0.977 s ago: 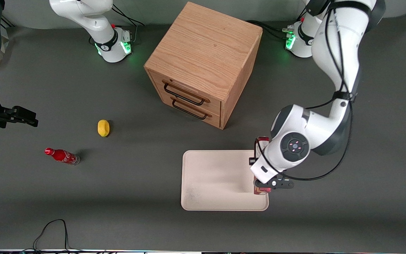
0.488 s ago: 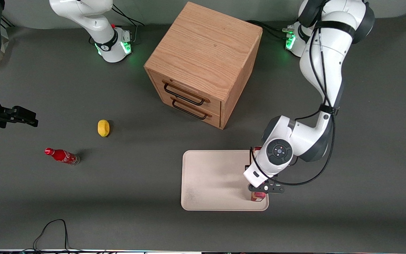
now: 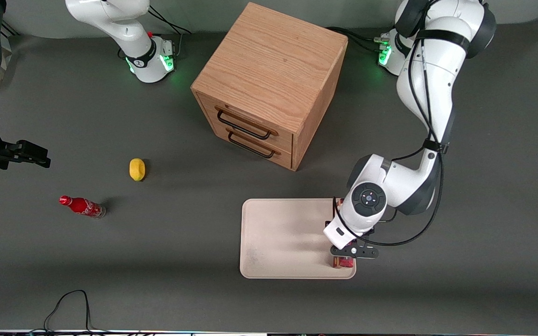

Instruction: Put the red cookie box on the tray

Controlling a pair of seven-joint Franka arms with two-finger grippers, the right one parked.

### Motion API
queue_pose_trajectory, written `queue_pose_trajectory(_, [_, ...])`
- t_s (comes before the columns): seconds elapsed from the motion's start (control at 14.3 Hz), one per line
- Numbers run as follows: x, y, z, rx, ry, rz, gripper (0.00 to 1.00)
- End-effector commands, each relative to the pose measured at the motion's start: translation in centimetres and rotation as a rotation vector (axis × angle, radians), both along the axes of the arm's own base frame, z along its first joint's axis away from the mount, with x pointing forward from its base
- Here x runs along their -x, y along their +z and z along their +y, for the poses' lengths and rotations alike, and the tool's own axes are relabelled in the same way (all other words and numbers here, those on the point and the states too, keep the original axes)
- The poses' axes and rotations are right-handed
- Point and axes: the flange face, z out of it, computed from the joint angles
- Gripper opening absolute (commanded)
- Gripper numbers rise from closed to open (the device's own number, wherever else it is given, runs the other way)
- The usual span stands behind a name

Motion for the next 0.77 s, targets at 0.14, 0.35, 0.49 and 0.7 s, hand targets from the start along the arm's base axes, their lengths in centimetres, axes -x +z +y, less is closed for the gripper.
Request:
queue_pose_trajectory(0.14, [2.5,10.3,5.7,0.030,0.118,0.018,1.00])
queue_pose_trajectory(0.35, [5.7,16.4,11.7,0.039,0.194,0.033,1.00])
queue_pose_trajectory(0.49, [8.0,20.4,14.6,0.042,0.211,0.086,1.00])
queue_pose_trajectory(0.7, [11.8,25.2,19.8,0.006,0.092,0.154,1.00])
